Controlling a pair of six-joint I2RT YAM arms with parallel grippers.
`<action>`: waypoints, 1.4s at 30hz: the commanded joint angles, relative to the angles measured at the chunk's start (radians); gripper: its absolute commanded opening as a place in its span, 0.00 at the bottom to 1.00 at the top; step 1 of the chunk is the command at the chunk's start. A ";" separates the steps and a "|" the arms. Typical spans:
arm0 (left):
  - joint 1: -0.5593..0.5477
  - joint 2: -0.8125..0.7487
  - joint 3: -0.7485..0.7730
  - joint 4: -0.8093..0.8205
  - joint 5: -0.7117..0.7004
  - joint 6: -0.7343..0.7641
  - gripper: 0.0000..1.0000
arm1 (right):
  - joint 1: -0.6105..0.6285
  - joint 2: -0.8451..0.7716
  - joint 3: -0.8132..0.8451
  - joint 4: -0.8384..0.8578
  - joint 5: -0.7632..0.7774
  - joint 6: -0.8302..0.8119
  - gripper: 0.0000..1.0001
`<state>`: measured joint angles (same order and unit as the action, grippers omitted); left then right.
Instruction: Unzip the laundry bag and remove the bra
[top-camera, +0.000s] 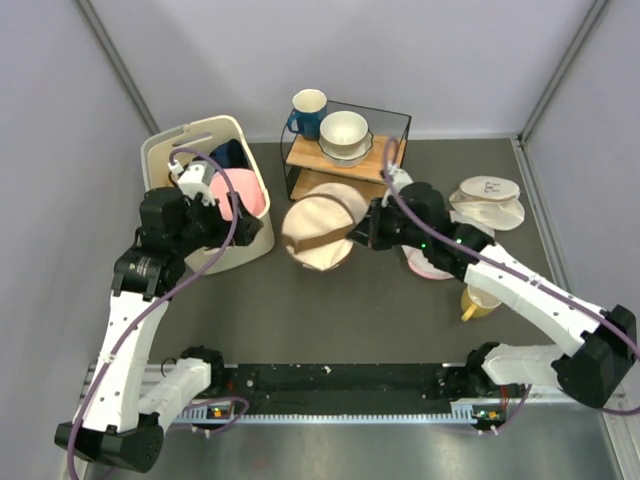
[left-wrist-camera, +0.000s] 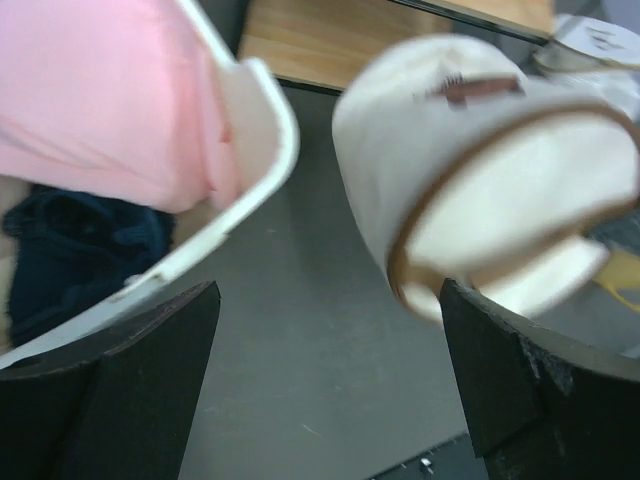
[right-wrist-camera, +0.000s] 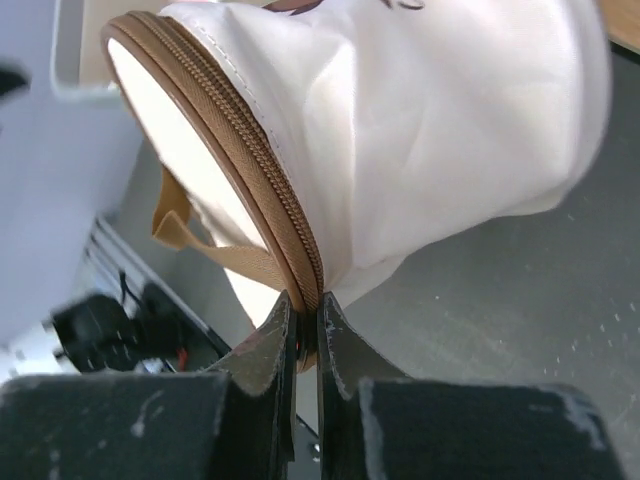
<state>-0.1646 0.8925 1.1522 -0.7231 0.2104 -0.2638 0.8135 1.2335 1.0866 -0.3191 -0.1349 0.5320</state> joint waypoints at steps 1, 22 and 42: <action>0.002 -0.017 -0.034 0.074 0.297 -0.049 0.97 | -0.100 -0.043 -0.062 -0.025 -0.083 0.356 0.00; -0.164 0.101 -0.411 0.516 0.373 -0.587 0.99 | -0.266 -0.085 -0.389 0.475 -0.233 0.887 0.00; -0.283 0.378 -0.318 0.654 0.238 -0.697 0.27 | -0.293 -0.200 -0.422 0.286 -0.167 0.762 0.47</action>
<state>-0.4381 1.2686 0.7597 -0.0639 0.4835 -1.0012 0.5316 1.0935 0.6136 0.0380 -0.3340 1.3876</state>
